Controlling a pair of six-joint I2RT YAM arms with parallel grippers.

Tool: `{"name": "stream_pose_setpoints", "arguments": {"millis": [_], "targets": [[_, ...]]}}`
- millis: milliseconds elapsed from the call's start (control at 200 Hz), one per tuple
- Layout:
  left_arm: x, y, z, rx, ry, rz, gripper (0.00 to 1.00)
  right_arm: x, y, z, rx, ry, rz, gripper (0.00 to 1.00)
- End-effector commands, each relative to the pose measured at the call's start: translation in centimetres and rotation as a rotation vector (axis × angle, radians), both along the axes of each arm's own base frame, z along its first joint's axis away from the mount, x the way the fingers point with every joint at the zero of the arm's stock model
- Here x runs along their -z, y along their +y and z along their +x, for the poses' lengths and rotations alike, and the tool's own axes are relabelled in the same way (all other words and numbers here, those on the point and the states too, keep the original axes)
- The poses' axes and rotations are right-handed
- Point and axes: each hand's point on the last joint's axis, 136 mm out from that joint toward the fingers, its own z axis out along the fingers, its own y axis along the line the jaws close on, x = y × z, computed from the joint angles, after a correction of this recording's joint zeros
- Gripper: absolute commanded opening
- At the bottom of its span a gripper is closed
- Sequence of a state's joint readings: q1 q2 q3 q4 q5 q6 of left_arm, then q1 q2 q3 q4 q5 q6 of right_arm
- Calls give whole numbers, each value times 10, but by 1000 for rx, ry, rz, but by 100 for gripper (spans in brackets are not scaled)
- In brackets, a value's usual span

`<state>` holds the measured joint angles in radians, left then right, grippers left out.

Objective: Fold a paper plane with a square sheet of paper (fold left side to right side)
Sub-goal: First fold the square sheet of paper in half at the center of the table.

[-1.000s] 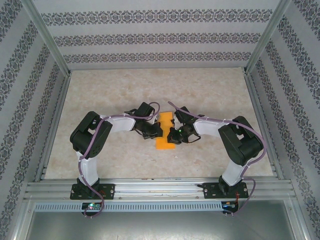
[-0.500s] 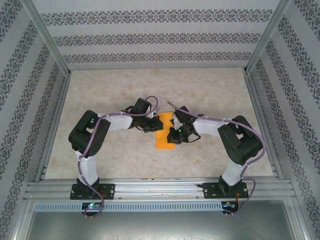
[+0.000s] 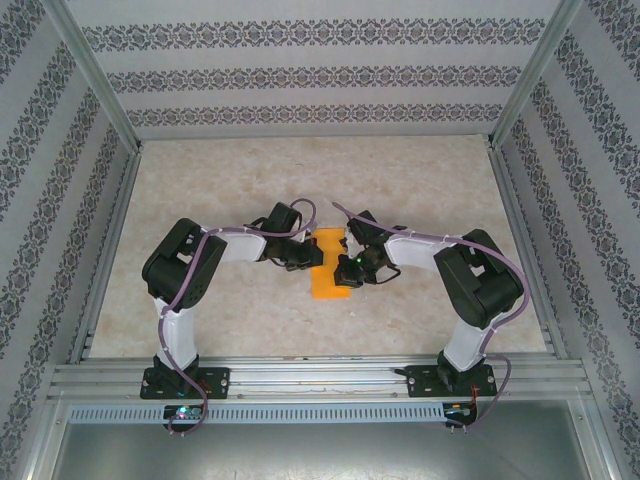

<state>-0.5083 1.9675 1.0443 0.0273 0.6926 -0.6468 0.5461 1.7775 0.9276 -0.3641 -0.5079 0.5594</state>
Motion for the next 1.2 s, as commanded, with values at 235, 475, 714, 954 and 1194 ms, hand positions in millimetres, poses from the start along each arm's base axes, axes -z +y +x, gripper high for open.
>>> {"name": "stream_pose_setpoints", "arguments": {"millis": [235, 475, 714, 954, 1194], "targets": [[24, 37, 26, -90, -27, 119, 0, 51, -55, -33, -11, 119, -298, 0], [19, 50, 52, -127, -63, 155, 0, 53, -54, -34, -13, 124, -292, 0], [19, 64, 78, -185, -96, 203, 0, 54, -54, -35, -11, 126, -291, 0], [14, 68, 104, -218, -130, 204, 0, 55, -55, -35, -12, 129, -291, 0], [15, 72, 125, -248, -148, 217, 0, 56, -55, -35, -9, 130, -288, 0]]}}
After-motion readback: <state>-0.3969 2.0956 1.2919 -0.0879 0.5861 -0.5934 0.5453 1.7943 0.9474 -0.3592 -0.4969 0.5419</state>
